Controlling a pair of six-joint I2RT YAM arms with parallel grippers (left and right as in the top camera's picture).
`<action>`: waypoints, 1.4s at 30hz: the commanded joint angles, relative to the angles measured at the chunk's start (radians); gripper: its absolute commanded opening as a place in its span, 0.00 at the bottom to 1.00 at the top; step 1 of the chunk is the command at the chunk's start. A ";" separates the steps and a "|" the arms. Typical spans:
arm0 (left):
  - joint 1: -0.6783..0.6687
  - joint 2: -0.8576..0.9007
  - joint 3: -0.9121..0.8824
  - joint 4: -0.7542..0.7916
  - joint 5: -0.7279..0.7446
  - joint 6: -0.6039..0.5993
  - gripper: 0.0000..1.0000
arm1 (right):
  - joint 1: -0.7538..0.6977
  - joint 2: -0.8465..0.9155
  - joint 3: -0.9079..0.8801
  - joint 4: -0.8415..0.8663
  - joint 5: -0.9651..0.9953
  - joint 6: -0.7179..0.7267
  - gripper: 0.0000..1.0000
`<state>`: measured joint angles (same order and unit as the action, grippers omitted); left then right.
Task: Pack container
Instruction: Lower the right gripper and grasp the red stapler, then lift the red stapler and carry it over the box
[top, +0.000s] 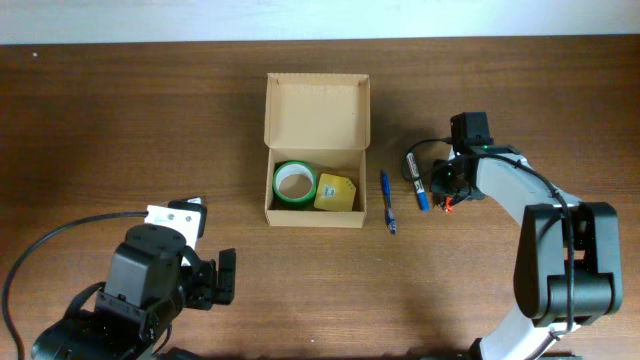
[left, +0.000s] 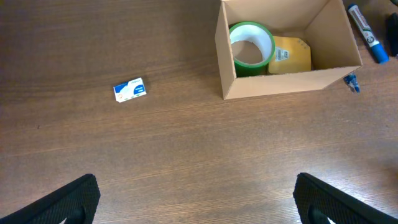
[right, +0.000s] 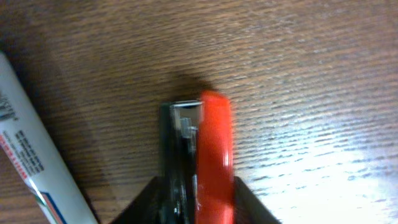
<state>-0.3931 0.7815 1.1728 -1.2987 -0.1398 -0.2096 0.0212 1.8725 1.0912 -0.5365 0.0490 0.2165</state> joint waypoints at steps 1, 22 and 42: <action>-0.001 -0.002 0.014 0.000 -0.014 -0.005 1.00 | 0.005 0.040 -0.008 -0.006 0.001 0.010 0.18; -0.001 -0.002 0.014 0.000 -0.014 -0.005 1.00 | 0.081 0.035 0.549 -0.481 -0.018 -0.091 0.04; -0.002 -0.002 0.014 0.000 -0.014 -0.005 1.00 | 0.600 0.027 0.668 -0.613 -0.024 -0.434 0.04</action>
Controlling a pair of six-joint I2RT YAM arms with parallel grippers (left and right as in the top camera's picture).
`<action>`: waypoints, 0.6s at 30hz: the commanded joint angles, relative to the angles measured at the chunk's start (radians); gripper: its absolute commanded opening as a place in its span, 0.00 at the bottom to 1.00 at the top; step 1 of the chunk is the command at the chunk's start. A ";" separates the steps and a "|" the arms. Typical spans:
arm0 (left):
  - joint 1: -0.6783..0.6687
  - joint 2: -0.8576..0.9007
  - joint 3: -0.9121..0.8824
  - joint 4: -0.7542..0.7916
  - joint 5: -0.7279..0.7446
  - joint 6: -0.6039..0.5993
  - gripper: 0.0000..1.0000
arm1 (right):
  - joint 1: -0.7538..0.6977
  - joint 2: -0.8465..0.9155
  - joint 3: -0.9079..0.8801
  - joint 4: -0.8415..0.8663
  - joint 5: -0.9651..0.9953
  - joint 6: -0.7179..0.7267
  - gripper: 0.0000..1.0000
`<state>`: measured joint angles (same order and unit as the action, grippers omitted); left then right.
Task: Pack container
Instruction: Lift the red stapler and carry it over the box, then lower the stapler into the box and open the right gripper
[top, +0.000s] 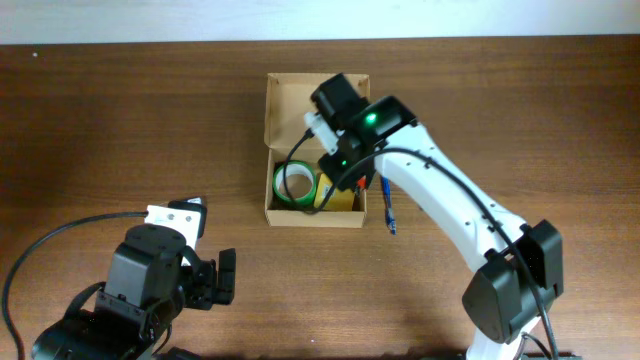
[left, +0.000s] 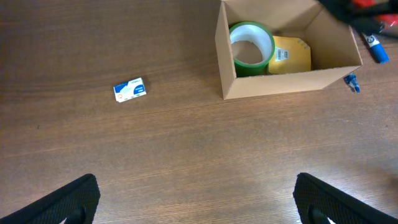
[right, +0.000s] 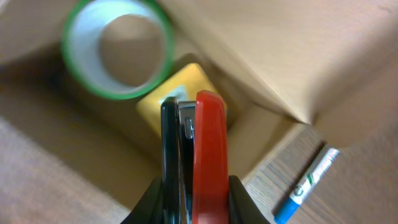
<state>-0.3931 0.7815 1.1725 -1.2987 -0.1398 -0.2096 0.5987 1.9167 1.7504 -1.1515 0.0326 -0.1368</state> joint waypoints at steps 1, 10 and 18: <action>-0.002 -0.002 0.014 0.000 -0.014 -0.005 1.00 | 0.033 -0.013 0.006 0.003 -0.030 -0.119 0.04; -0.002 -0.002 0.014 0.000 -0.014 -0.005 1.00 | 0.052 -0.011 -0.069 0.053 -0.204 -0.422 0.04; -0.002 -0.002 0.014 0.000 -0.014 -0.005 1.00 | 0.052 -0.011 -0.199 0.154 -0.206 -0.594 0.04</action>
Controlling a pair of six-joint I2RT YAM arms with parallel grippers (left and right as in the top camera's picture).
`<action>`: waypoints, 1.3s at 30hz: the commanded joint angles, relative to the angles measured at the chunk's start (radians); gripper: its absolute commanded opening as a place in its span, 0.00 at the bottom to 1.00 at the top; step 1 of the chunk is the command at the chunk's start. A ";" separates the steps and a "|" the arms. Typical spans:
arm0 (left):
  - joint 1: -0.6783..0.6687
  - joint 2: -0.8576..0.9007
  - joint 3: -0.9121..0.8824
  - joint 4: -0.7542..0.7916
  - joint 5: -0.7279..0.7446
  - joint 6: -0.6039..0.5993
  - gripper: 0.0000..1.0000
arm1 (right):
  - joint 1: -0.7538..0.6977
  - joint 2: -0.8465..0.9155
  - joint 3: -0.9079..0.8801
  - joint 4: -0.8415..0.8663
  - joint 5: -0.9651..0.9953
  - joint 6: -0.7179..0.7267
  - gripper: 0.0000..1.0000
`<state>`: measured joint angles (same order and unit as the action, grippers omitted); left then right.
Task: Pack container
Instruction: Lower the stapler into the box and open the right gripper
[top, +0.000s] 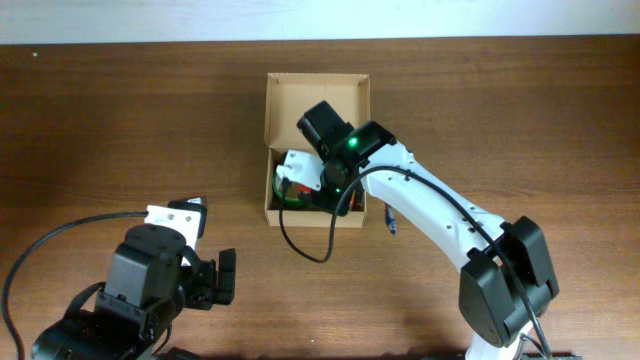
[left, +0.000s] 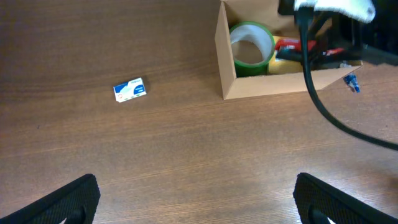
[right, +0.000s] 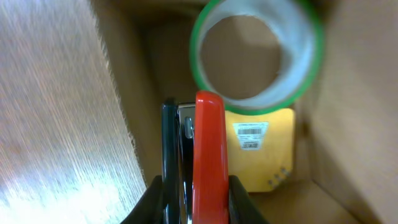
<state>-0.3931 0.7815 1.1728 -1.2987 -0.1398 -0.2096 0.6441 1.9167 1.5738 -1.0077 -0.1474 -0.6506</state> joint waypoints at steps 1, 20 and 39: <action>-0.002 -0.002 0.014 0.000 -0.014 -0.005 1.00 | 0.006 -0.011 -0.039 0.025 -0.026 -0.098 0.04; -0.002 -0.002 0.014 0.000 -0.014 -0.005 1.00 | 0.003 -0.011 -0.095 0.107 0.001 -0.187 0.17; -0.001 -0.002 0.014 0.000 -0.014 -0.005 1.00 | 0.003 -0.011 -0.095 0.107 0.001 -0.187 0.49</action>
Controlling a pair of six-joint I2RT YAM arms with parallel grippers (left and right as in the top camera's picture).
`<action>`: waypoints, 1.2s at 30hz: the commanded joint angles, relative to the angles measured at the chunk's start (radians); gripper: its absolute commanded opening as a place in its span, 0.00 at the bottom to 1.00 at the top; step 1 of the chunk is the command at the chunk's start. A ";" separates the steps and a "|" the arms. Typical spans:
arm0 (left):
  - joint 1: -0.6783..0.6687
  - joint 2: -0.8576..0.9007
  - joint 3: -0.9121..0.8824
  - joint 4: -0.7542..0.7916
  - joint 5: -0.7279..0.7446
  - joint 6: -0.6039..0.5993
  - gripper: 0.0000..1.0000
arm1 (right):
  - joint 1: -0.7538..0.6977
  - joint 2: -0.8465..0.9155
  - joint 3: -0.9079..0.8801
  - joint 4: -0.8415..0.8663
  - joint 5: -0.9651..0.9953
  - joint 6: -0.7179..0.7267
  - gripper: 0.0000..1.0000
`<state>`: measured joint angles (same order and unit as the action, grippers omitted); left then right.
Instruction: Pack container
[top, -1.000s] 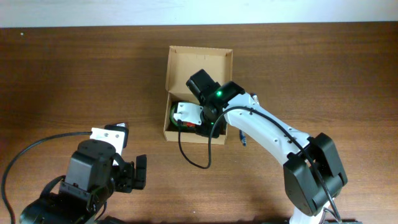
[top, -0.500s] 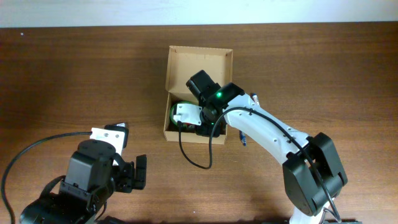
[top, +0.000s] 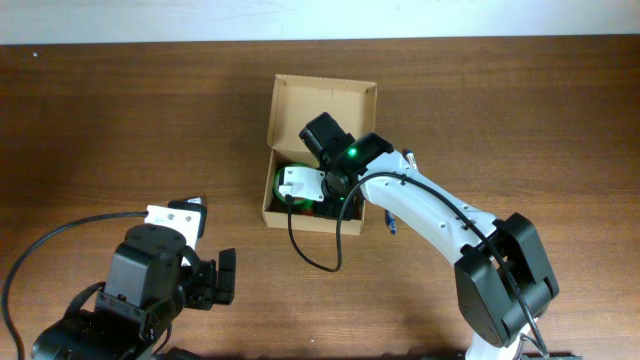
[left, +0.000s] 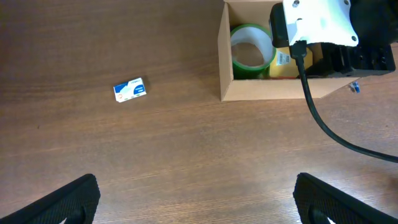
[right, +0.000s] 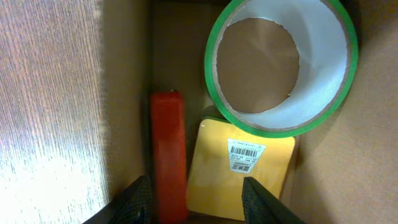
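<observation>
The open cardboard box (top: 325, 110) holds a green tape roll (right: 283, 65), a yellow packet (right: 245, 168) and a red stapler (right: 168, 155). The stapler lies along the box wall (right: 124, 74) beside the yellow packet. My right gripper (right: 198, 202) hangs open just above the stapler and packet, and is down in the box (top: 322, 198) in the overhead view. My left gripper (left: 198, 202) is open over bare table, well short of the box (left: 280, 90), at the near left (top: 215, 280).
A small white-and-blue card (left: 130, 89) lies on the table left of the box. A blue pen (top: 388, 220) lies right of the box, partly under my right arm. The right arm's cable (top: 300, 245) loops over the box's near wall.
My right gripper has opened and let go of the red stapler, which now lies in the box beside the yellow packet. The box has shifted slightly to the right. The left arm has not moved.
My right gripper was shut on the red stapler on the table right of the box, by the marker. Then it held the stapler over the box, then low beside the tape roll. Now the stapler lies in the box and the gripper is open.
</observation>
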<state>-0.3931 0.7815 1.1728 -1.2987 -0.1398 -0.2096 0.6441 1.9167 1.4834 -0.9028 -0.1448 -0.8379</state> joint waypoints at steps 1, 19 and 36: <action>-0.002 -0.002 0.014 0.000 -0.014 -0.005 1.00 | 0.003 -0.011 -0.004 0.002 -0.002 0.000 0.49; -0.002 -0.002 0.014 0.000 -0.014 -0.005 1.00 | -0.060 -0.103 0.404 -0.142 -0.003 0.396 0.49; -0.002 -0.002 0.014 0.000 -0.014 -0.005 1.00 | -0.419 -0.174 0.420 -0.492 -0.293 0.452 0.33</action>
<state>-0.3931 0.7815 1.1725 -1.2987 -0.1398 -0.2096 0.2863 1.7588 1.9045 -1.3773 -0.3267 -0.3687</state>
